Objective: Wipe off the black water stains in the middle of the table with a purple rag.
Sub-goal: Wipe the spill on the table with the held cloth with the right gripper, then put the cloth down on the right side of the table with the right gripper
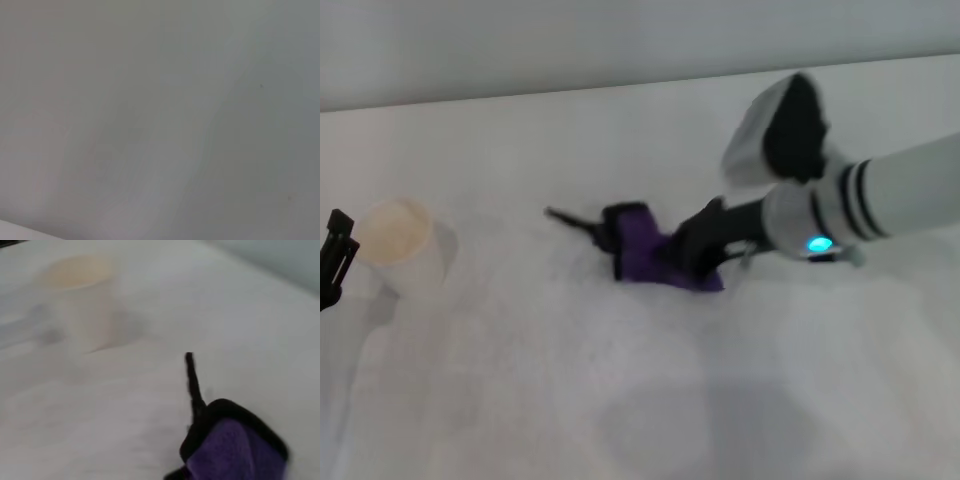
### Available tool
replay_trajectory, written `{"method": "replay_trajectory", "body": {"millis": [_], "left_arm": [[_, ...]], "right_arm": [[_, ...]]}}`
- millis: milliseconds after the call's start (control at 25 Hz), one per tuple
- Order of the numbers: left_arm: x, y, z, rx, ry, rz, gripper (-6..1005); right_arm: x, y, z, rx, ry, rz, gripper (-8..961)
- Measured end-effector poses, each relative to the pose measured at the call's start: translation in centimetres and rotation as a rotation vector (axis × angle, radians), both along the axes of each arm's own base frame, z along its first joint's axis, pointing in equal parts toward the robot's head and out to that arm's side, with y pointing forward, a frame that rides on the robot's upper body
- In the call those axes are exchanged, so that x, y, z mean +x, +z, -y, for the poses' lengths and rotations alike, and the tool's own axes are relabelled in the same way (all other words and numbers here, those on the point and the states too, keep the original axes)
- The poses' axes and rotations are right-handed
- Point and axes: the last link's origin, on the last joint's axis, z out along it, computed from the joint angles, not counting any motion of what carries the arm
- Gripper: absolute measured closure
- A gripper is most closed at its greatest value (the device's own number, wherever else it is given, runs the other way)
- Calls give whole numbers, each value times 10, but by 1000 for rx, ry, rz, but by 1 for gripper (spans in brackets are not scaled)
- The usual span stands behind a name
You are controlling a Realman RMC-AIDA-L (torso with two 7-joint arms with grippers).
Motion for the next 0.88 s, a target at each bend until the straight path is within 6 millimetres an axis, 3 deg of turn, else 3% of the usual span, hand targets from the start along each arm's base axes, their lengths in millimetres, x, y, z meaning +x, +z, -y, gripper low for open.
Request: {"method": "replay_trajectory", "body": {"millis": [40, 200, 480, 680, 880], "left_arm": [[0, 0, 0, -1, -1, -3, 111], [-1, 1, 0, -2, -1, -8, 112], [0, 1, -2, 1, -4, -7, 112], [-1, 3, -2, 5, -2, -9, 111], [1, 3, -6, 6, -12, -10, 112]], "right_arm": [[11, 16, -7, 45, -39, -2, 871], [26, 38, -9, 73, -76, -2, 872], [42, 80, 2, 104, -106, -89, 873], [47, 87, 6, 100, -98, -63, 872], [49, 83, 8, 94, -97, -49, 872]]}}
